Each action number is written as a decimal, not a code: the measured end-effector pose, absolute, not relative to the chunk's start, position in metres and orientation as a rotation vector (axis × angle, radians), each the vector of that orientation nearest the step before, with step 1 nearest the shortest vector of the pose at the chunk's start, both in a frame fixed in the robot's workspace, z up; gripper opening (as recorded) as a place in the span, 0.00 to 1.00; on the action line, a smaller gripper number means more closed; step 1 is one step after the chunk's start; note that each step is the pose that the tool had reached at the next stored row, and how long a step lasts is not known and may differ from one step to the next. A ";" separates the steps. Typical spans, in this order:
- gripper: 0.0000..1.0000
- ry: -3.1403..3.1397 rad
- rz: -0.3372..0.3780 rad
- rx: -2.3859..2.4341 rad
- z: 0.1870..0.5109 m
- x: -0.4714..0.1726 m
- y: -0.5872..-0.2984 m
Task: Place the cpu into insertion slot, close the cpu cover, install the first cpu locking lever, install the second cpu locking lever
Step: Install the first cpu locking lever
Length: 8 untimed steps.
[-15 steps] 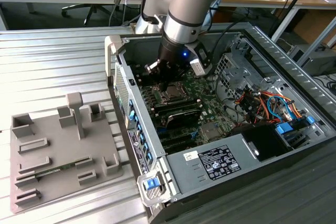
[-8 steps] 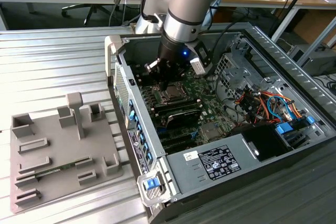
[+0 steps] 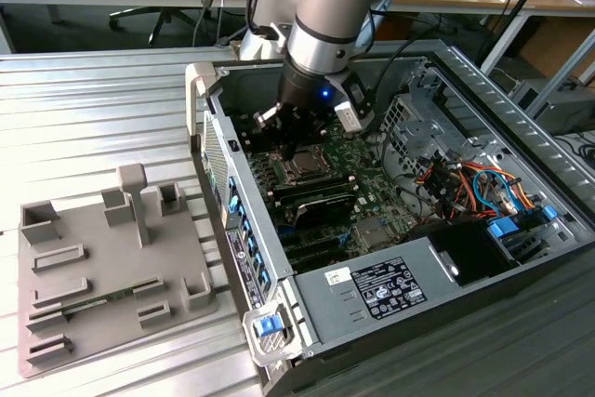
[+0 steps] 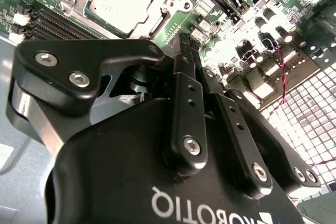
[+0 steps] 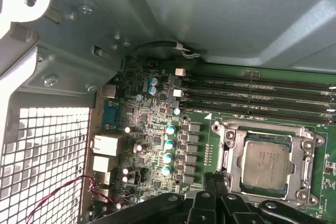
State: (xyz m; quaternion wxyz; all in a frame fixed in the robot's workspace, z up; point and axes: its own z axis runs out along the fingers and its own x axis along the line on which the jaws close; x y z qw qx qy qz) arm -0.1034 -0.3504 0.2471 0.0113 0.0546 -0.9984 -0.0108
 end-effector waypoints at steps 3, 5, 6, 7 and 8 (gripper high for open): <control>0.11 -3.115 -0.034 0.171 0.247 -0.105 -0.350; 0.11 -3.115 -0.034 0.170 0.247 -0.105 -0.350; 0.11 -3.115 -0.034 0.170 0.247 -0.106 -0.350; 0.11 -3.115 -0.034 0.170 0.247 -0.106 -0.350; 0.11 -3.115 -0.034 0.170 0.247 -0.107 -0.350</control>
